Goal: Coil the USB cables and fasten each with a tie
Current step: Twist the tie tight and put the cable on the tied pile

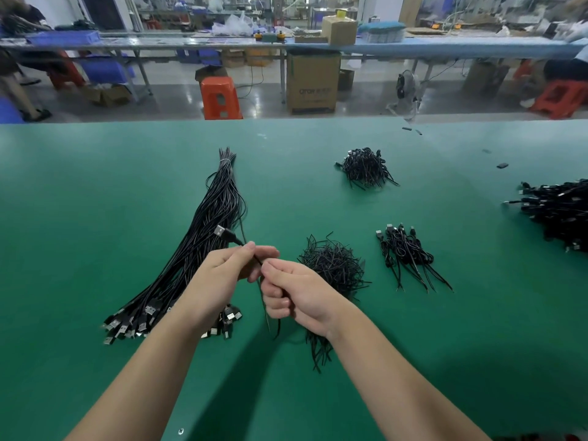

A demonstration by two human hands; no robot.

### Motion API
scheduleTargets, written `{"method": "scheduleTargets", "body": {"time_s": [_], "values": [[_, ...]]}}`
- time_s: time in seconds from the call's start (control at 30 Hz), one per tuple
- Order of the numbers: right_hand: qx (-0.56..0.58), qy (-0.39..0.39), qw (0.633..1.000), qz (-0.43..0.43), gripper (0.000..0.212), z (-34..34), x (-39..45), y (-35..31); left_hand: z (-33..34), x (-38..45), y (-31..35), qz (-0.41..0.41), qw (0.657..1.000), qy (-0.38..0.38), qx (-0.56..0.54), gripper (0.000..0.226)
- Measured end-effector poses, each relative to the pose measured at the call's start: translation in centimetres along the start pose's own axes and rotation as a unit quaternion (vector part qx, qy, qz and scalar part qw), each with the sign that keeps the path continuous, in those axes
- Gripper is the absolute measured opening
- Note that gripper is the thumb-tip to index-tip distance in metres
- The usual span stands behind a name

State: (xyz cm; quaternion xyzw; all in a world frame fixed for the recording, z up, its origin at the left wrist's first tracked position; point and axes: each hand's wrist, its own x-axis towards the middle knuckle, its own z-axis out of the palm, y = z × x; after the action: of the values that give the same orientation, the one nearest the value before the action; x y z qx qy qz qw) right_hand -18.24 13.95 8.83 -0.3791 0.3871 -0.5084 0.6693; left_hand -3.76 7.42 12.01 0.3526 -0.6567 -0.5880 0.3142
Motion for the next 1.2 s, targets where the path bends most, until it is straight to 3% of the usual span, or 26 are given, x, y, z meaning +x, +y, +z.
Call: {"method": "scheduleTargets", "body": {"time_s": [0.2, 0.57, 0.7, 0.77, 0.83, 0.9, 0.97, 1.03, 1.07, 1.17, 1.2], "values": [[0.008, 0.011, 1.000, 0.014, 0.030, 0.4, -0.8, 1.1, 0.2, -0.1, -0.1, -0.047, 0.997, -0.065, 0.022, 0.045], [-0.006, 0.018, 1.000, 0.025, 0.030, 1.5, -1.3, 1.4, 0.2, 0.0, -0.9, -0.028, 0.995, -0.060, 0.079, 0.045], [0.070, -0.004, 0.997, 0.035, 0.035, 1.6, -1.1, 2.1, 0.5, 0.4, -1.1, -0.012, 0.997, -0.024, -0.068, 0.048], [0.145, -0.028, 0.988, 0.049, 0.036, 1.5, -0.9, 2.5, 0.5, 0.9, -0.6, -0.020, 0.975, -0.018, -0.221, 0.053], [0.210, -0.056, 0.974, 0.062, 0.035, 1.4, -0.7, 2.8, -0.1, 1.2, 0.0, -0.041, 0.932, -0.014, -0.360, 0.057], [0.232, -0.089, 0.966, 0.068, 0.037, 1.3, -0.4, 3.3, -1.1, 0.7, 0.5, -0.068, 0.909, -0.047, -0.409, 0.050], [0.227, -0.108, 0.965, 0.073, 0.038, 1.2, -0.2, 3.9, -2.2, 0.2, 0.5, -0.094, 0.885, -0.134, -0.436, 0.040], [0.231, -0.102, 0.964, 0.083, 0.037, 0.8, 0.0, 4.3, -3.3, -0.1, 0.5, -0.108, 0.839, -0.262, -0.465, 0.049], [0.239, -0.095, 0.963, 0.083, 0.036, 0.4, 0.0, 4.4, -3.8, -0.3, 0.6, -0.111, 0.834, -0.306, -0.446, 0.054], [0.268, -0.056, 0.960, 0.066, 0.034, -0.6, 0.2, 4.1, -5.4, -0.7, 0.4, -0.120, 0.919, -0.309, -0.215, 0.052], [0.271, -0.040, 0.960, 0.063, 0.033, -0.9, 0.2, 3.8, -5.7, -0.9, 0.3, -0.138, 0.930, -0.307, -0.145, 0.051]]}}
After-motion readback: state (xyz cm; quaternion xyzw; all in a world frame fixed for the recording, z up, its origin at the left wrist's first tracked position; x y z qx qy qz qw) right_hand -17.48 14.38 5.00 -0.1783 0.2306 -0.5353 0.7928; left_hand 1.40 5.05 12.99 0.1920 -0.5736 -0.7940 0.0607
